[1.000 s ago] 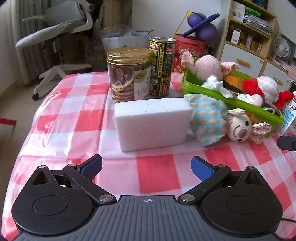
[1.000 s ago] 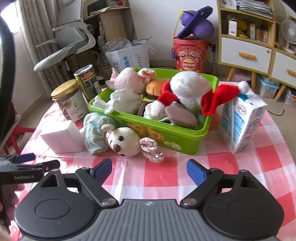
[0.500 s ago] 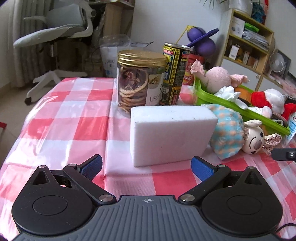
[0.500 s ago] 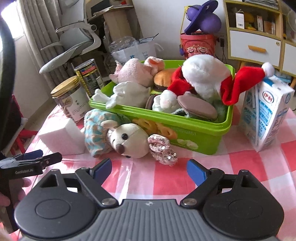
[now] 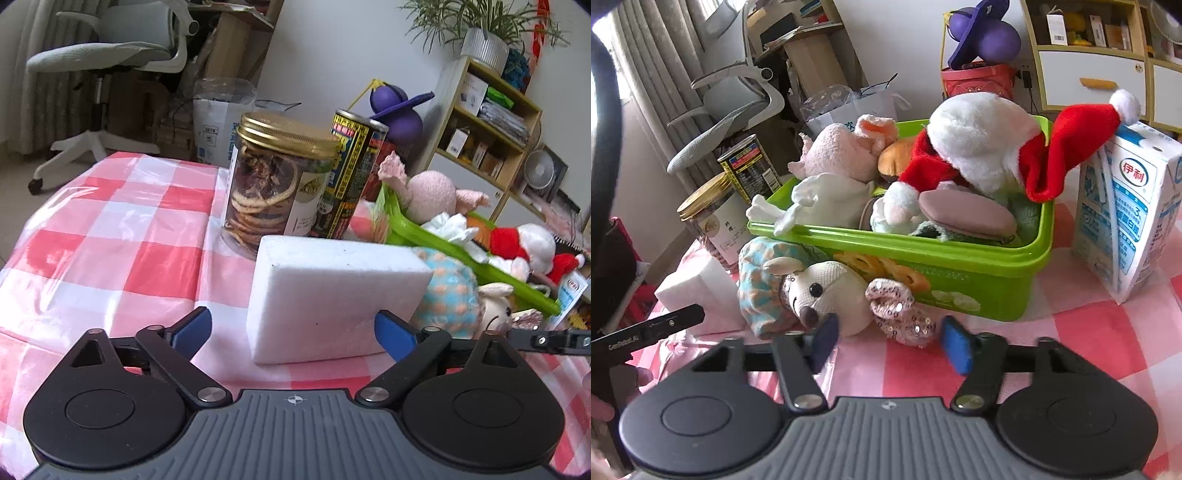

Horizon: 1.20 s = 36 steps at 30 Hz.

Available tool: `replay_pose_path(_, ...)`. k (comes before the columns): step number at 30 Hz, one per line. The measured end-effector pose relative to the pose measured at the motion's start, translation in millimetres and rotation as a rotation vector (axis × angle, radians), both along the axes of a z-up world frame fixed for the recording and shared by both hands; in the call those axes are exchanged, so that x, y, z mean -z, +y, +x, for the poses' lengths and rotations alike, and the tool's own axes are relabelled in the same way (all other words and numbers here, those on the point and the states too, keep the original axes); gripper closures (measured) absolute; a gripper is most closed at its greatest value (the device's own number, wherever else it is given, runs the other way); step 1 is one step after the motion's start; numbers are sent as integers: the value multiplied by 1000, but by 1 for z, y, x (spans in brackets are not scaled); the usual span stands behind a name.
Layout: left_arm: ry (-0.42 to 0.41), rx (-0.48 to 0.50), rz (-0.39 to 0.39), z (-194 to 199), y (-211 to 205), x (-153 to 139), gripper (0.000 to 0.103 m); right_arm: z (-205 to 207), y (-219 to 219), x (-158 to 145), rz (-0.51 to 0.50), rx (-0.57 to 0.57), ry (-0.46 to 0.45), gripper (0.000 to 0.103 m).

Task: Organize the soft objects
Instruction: 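Close the left tool on the white foam block while the right tool grasps the bunny's ear, then lift the foam block with the left tool over the green bin while the right tool carries the bunny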

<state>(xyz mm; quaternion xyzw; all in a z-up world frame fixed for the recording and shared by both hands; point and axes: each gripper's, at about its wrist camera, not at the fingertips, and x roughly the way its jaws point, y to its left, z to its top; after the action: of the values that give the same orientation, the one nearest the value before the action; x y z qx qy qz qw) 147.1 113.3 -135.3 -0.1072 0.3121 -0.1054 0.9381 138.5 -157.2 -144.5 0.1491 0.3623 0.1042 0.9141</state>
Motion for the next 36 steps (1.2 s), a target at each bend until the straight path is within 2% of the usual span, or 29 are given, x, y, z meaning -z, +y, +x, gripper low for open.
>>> replay_pose_path(1,-6,3,-13,0,1,-2,17,0,-1,-1,4,5,1,81)
replay_pose_path(5,-21,12,-33,0,0,-8,27,-2,-4,-5,28,0,-2,86)
replay_pose_path(7,-13,22,-36,0,-1,-10,42,-2,-4,-6,33,-12,2,96)
replay_pose_path(8,-5,26,-33,0,-2,-11,46,-3,-4,-7,36,-17,3,96)
replay_pose_path(10,9,28,-21,-1,-5,-13,63,-4,-3,-9,40,-22,0,97)
replay_pose_path(17,39,25,15,-13,-8,-21,76,-13,0,-19,30,-49,12,98)
replay_pose_path(22,60,85,53,-30,-13,-21,80,-25,2,-25,-8,-106,21,98)
replay_pose_path(27,70,177,108,-46,-22,-23,81,-38,8,-30,-47,-182,36,98)
replay_pose_path(29,70,186,130,-51,-24,-23,77,-43,11,-33,-61,-213,41,98)
replay_pose_path(30,67,183,136,-53,-24,-24,72,-45,12,-34,-68,-222,41,97)
replay_pose_path(31,67,179,140,-54,-23,-24,60,-48,14,-34,-80,-223,43,97)
replay_pose_path(32,68,173,138,-55,-22,-25,53,-49,16,-34,-95,-220,46,95)
replay_pose_path(33,65,165,135,-56,-21,-25,42,-50,17,-33,-109,-220,50,88)
replay_pose_path(36,58,136,132,-55,-21,-28,30,-51,22,-33,-149,-204,43,60)
